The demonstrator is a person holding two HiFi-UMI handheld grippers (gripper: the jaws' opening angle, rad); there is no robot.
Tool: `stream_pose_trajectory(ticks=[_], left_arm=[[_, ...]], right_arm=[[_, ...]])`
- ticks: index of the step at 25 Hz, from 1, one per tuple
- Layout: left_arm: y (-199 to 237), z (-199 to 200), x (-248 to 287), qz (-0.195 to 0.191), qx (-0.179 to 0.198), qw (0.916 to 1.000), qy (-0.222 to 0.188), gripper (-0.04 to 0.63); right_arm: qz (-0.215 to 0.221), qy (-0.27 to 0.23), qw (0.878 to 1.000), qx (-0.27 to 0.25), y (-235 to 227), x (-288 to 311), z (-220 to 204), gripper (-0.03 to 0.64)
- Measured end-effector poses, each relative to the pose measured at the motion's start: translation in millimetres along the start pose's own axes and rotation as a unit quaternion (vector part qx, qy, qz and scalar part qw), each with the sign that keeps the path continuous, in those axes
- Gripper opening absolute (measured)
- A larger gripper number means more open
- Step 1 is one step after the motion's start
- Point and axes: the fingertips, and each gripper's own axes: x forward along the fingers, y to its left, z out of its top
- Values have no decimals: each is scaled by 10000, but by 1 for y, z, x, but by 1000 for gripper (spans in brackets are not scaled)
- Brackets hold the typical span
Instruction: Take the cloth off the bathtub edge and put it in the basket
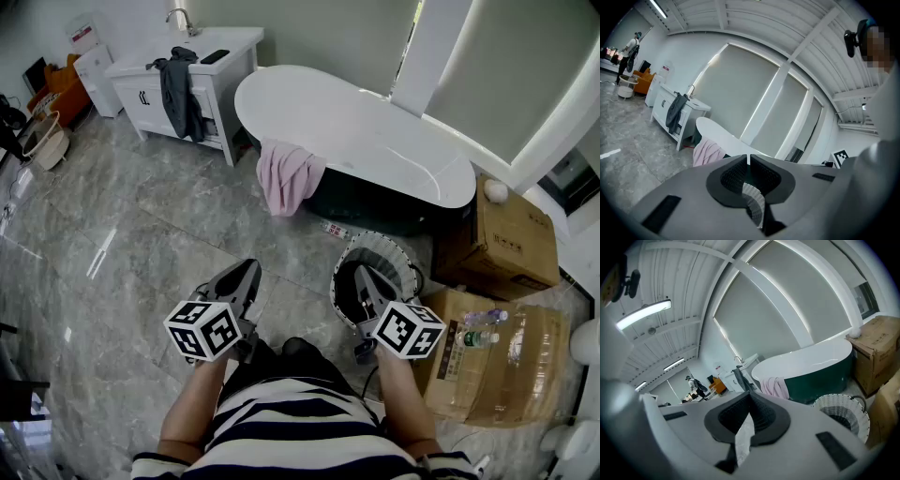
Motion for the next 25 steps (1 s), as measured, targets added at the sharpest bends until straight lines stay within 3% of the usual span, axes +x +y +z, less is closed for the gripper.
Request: stream_pose_trajectory(ticks=[16, 22, 25], left_arm=[[9, -9, 21, 224, 121, 9997, -6, 34], [29, -10, 49, 193, 142, 9996, 148, 34], [43, -3, 70, 131, 146, 9996, 222, 34]], right_arm=[[404, 271, 9987, 143, -12, 36, -1, 26], [267, 345, 9987, -274, -17, 65, 0, 28], [178, 370, 9989, -219, -22, 87, 5, 27]])
